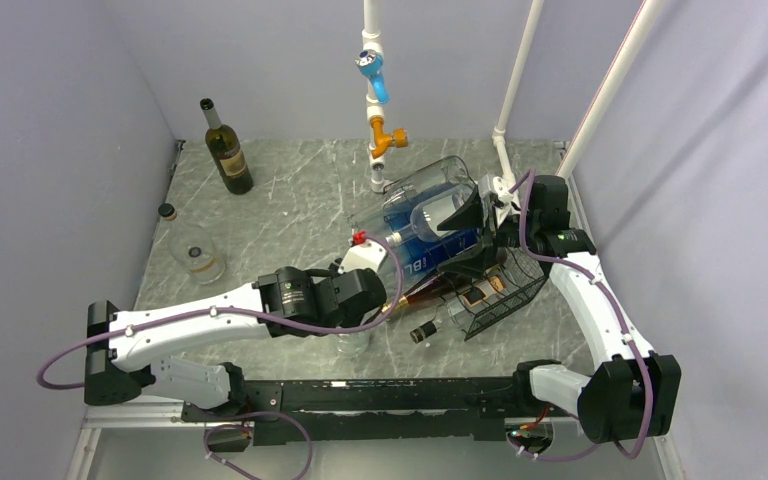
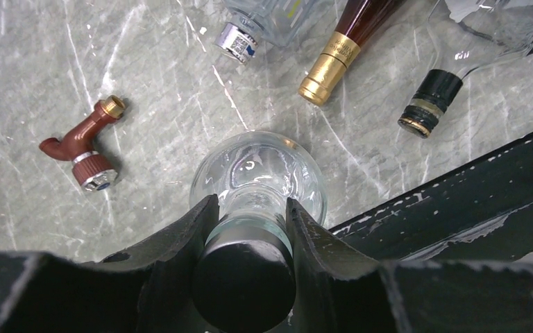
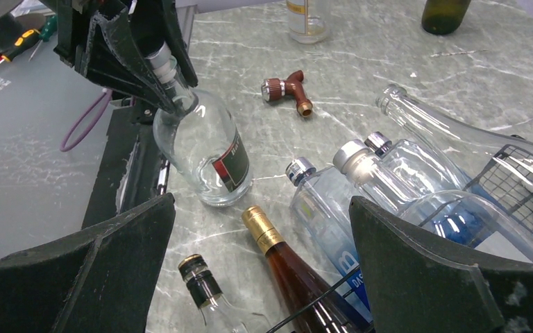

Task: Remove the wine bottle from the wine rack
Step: Pick up the wine bottle from the corner of the board, then place the wine bottle at the center of the board.

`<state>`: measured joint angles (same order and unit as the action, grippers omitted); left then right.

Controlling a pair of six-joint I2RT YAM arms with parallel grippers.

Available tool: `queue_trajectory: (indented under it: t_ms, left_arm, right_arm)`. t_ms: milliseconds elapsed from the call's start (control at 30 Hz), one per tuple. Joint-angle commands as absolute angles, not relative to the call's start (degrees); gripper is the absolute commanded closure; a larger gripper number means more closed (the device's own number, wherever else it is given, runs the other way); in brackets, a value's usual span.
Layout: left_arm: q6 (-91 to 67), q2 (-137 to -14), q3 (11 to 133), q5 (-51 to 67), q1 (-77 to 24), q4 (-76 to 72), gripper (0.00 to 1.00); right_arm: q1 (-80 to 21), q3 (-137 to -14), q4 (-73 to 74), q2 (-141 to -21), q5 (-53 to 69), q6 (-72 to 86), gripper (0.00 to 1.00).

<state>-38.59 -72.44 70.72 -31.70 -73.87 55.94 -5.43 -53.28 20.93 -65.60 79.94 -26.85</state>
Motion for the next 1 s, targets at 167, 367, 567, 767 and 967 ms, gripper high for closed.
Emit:
queue_trajectory:
  t_ms: [167, 367, 567, 767, 967]
  left_arm:
    - [-28.25, -63.63, 71.64, -38.79, -72.35, 48.30, 1.00]
    - [-23.57, -59.47, 69.72, -36.30, -67.47, 43.16, 1.00]
    - [-19.16, -58.19, 70.29, -34.06, -61.18, 41.29, 1.00]
    - [-14.06, -58.86, 70.76, -31.23, -54.49, 38.40, 1.00]
    - [-10.49, -59.80, 71.56, -28.47, -48.35, 35.49, 1.00]
  right_arm:
    - [-5.11, -53.53, 20.74, -65.31, 81.68, -28.45, 0.01]
    - [-5.02, -53.53, 20.74, -65.36, 81.65, -28.53, 0.01]
    - [-5.05, -53.44, 20.83, -65.48, 81.67, -28.65, 0.01]
    - [-4.94, -53.46, 20.92, -65.55, 81.57, -28.82, 0.01]
    - [-4.98, -53.70, 21.75, -65.78, 81.48, -29.57, 0.01]
